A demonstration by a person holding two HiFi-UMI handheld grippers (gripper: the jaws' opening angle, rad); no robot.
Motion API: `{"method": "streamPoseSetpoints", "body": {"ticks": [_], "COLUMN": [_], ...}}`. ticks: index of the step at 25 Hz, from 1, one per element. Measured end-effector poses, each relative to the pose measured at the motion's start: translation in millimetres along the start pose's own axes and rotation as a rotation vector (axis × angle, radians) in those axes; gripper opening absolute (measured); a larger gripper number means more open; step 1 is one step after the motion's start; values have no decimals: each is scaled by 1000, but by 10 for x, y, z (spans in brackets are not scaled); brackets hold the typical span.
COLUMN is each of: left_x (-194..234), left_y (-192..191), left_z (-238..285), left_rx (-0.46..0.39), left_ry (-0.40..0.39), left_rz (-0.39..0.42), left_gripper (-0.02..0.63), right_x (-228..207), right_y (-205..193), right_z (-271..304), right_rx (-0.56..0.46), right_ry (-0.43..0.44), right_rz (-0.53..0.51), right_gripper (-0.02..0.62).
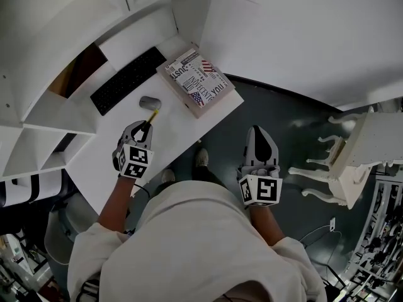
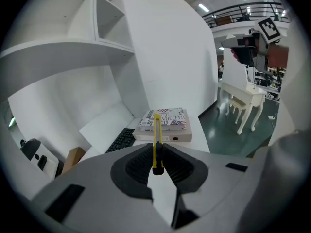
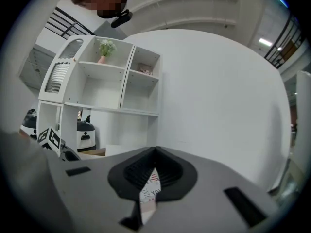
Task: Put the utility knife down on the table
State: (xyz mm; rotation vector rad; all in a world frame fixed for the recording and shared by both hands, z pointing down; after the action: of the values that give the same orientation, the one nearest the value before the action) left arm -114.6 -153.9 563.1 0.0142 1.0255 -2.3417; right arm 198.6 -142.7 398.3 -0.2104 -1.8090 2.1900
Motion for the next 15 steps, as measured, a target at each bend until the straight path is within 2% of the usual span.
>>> {"method": "streamPoseSetpoints", "body": {"ticks": [8, 15], "left_x": [-166, -259], "left_y": [-224, -451], "left_z": [432, 818], "left_rx": [99, 178], "left_ry": [-87, -132], "left_rz": [35, 53], "left_gripper": [63, 63], "right_x": [-150, -272], "right_y": [-100, -180], "right_z": [15, 39], "right_rx": [32, 63], "right_ry": [-33, -57], "right_rz": [4, 4], "right_gripper": [3, 3]}}
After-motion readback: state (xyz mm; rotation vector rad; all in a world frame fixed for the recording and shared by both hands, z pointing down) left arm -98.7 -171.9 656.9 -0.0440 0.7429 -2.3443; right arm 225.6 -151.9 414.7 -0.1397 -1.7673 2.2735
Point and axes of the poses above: the fingertips, and each gripper's own axes: z forward along the fingers, x to its left, y out of its top, the point moved 3 cm from there along -z, backward along the fingers, and after that the axes turned 5 degrees about x, right-handed, at the moved point
